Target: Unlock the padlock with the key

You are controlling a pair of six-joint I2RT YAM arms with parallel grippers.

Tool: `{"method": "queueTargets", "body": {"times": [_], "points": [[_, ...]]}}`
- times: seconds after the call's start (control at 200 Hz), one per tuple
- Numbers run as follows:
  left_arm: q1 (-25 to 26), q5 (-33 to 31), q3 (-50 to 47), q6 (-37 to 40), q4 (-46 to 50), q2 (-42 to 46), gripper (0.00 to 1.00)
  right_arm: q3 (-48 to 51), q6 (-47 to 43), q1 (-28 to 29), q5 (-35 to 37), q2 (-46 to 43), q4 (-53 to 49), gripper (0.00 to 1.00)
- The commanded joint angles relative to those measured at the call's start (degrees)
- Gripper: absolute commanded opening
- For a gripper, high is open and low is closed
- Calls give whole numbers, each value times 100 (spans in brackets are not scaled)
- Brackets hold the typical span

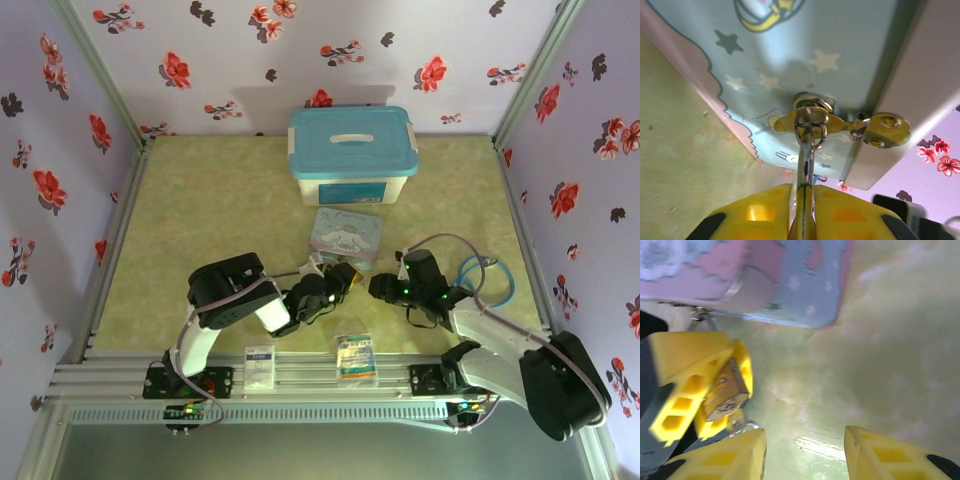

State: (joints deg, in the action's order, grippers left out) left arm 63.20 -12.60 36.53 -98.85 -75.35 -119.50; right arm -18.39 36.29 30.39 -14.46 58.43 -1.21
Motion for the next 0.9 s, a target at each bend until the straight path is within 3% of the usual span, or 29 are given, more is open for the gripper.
{"method": "queueTargets", "body": {"times": [0.0,0.085,0.155,0.375,0.685,0.895], "points": [[-18,249,-200,65,-6,116,0,-201,-735,438,827,-431,-176,48],[-44,308,-255,120,-3,155,0,-312,-1109,653,1162,-576,-329,49],[-79,403,-266,120,3,142,0,-355,-1275,698,1183,-538,-299,44],[-124,570,-242,71,3,101,0,-707,-1716,1134,1372,29,-462,44],[-125,566,-269,91,13,182,0,-944,-1710,1483,1519,496,-560,40],[-117,566,-231,103,10,185,0,-942,-1762,1784,2055,672,-515,36]]}}
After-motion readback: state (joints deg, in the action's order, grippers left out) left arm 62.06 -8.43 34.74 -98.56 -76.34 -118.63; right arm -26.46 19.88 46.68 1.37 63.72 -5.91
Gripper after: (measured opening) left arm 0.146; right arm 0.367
